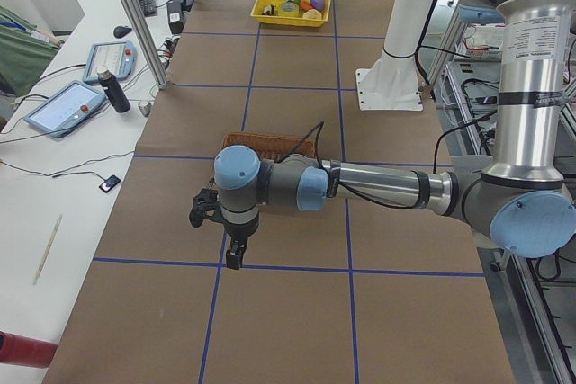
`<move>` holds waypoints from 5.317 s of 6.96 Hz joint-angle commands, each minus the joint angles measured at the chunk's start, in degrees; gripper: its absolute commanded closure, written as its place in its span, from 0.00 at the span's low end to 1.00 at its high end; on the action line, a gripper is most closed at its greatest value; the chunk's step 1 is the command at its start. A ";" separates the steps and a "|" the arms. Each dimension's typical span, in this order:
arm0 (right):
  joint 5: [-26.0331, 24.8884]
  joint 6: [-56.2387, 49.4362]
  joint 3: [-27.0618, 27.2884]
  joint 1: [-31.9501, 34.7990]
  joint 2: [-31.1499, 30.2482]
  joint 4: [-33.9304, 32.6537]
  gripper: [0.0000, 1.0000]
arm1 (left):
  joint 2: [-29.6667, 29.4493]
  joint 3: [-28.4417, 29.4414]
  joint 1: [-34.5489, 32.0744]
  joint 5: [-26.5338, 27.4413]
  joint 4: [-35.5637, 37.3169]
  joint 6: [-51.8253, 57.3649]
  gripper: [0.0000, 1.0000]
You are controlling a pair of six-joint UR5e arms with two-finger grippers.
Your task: Move tape to another basket
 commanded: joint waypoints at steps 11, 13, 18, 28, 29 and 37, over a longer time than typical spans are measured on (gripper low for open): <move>-2.49 -7.40 -12.87 -8.58 2.50 11.04 0.36 | -1.24 2.04 0.10 -0.04 -0.04 -0.06 0.02; -1.44 -6.78 -10.94 -8.32 1.54 10.78 0.66 | -1.77 2.22 0.10 -0.04 0.05 -0.15 0.02; 3.53 -6.43 -3.90 -5.96 -1.20 9.73 1.00 | -2.12 2.13 0.10 -0.04 0.05 -0.24 0.02; -6.05 66.41 5.25 -20.84 15.77 33.82 1.00 | -6.34 12.32 7.29 -0.39 -59.21 -52.52 0.02; -7.83 76.96 5.07 -23.84 15.85 41.12 1.00 | -6.43 12.06 9.31 -0.65 -65.97 -66.45 0.02; -26.90 112.74 6.48 -39.93 19.19 74.11 1.00 | -21.98 0.14 30.91 -9.88 -79.40 -136.60 0.02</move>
